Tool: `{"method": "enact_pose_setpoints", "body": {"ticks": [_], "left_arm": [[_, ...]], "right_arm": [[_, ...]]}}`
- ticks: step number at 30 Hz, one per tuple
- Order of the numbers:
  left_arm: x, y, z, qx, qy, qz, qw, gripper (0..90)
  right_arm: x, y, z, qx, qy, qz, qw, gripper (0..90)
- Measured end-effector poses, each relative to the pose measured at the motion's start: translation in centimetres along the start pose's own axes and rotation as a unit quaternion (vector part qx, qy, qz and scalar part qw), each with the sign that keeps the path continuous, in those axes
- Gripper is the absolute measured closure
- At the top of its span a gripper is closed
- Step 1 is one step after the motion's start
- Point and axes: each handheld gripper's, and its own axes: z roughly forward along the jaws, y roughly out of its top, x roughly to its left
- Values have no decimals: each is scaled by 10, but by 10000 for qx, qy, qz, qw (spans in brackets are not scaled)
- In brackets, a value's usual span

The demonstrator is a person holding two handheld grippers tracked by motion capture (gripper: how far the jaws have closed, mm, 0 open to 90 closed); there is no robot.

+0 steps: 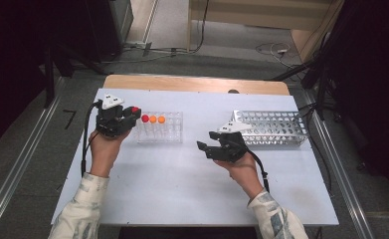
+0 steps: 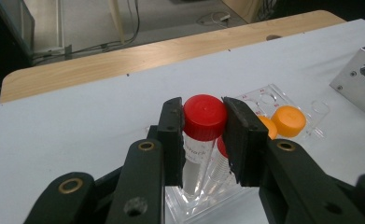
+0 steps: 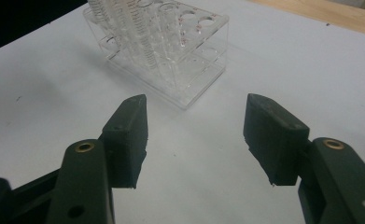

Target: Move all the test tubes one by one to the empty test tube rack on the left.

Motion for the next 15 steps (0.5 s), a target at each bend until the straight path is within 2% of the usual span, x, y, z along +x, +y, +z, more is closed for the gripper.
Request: {"method": "enact_pose_setpoints", "body": {"ticks": [9,15], "left_arm": [[-1,-1,-1,30,-11,6,10000,690],[0,-1,-4,17,-93,-89,9999,645]], "right_arm": [[0,0,0,5,-3,-13,10000,385],[0,0,0,17,-1,6,10000,382]]}}
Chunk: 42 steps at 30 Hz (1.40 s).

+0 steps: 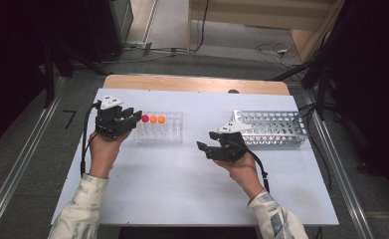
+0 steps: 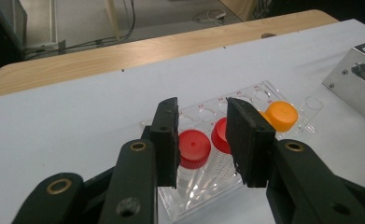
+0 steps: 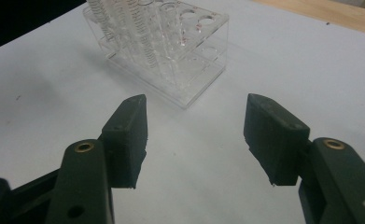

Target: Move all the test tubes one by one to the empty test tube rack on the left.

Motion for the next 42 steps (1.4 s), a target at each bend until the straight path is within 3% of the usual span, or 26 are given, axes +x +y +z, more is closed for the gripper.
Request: {"method": "enact_pose_setpoints", "body": {"ticks": [14,24,32,42], "left_arm": [[4,2,-11,-163,-106,-220,9996,534],[-2,2,-11,-138,-138,-189,9996,374],[-8,5,-15,-202,-329,-320,9987,245],[-17,2,-20,-161,-329,-126,9993,224]], "right_arm": [[1,0,-1,-5,-3,-13,10000,381],[-1,0,-1,-11,-9,4,10000,372],[-2,-1,-2,2,-23,28,10000,366],[-2,-1,-3,5,-45,37,10000,361]]}}
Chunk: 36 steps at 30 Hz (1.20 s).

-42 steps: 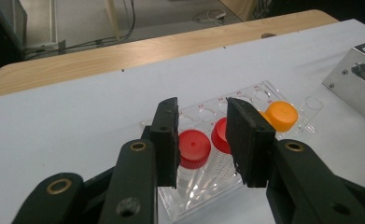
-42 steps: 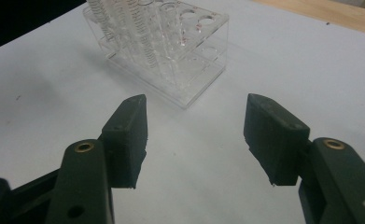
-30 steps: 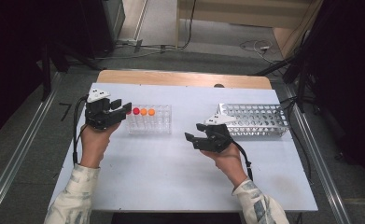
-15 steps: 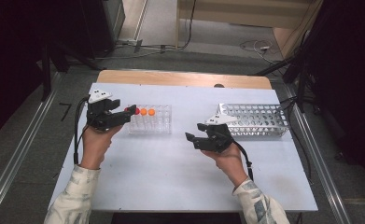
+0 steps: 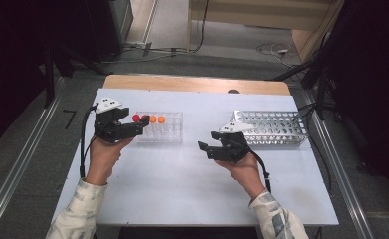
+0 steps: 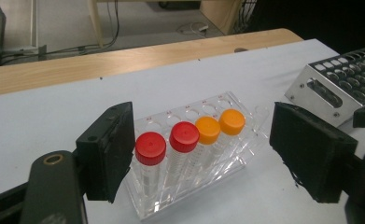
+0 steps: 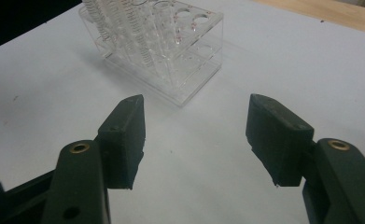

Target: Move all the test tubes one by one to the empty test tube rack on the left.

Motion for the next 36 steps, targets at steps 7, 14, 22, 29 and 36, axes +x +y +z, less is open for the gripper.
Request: {"method": "enact_pose_setpoints", "body": {"ticks": [7,14,22,29,36], "left_arm": [[-5,-7,-5,33,1,108,9999,222],[-8,-14,-11,16,-9,155,9999,218],[-13,-23,-13,26,-49,166,9998,218],[-21,-31,-10,55,-45,267,9996,210],[-23,-38,-11,152,-139,256,9995,195]], "right_arm": [[-3,0,-4,-54,-30,32,10000,361],[-4,-1,-6,-69,-57,59,9999,361],[-5,-1,-9,-70,-59,61,9999,361],[-9,-4,-14,-71,-111,93,9999,360],[-14,-8,-20,-77,-179,127,9997,359]]}}
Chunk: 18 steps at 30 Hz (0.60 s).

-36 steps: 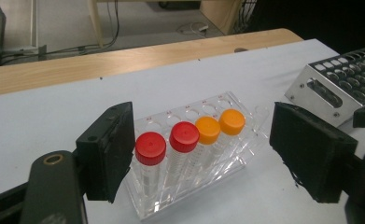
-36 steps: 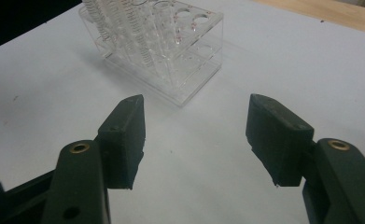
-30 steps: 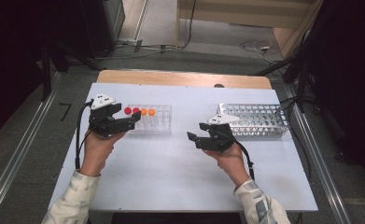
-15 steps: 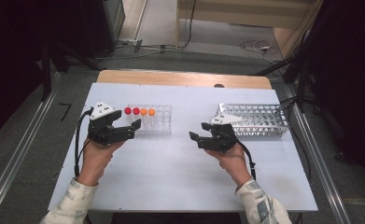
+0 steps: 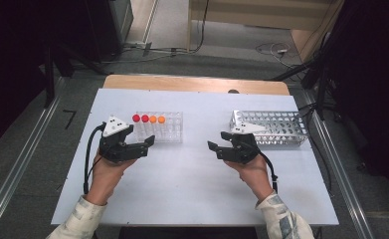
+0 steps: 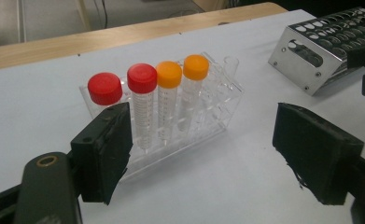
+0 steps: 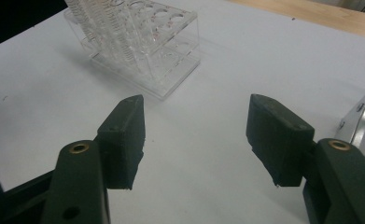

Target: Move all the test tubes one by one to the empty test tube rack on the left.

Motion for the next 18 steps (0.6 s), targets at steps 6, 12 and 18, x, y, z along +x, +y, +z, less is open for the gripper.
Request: {"method": "enact_pose_setpoints", "body": {"ticks": [6,12,18], "left_arm": [[1,-8,-3,-59,73,-33,10000,192],[3,-16,-6,-173,211,-78,9996,192],[4,-21,-9,-189,232,-87,9995,192]], "right_arm": [[-4,-4,-5,5,-64,38,10000,359],[-10,-9,-11,13,-125,80,9999,352],[-16,-15,-19,1,-205,111,9997,352]]}}
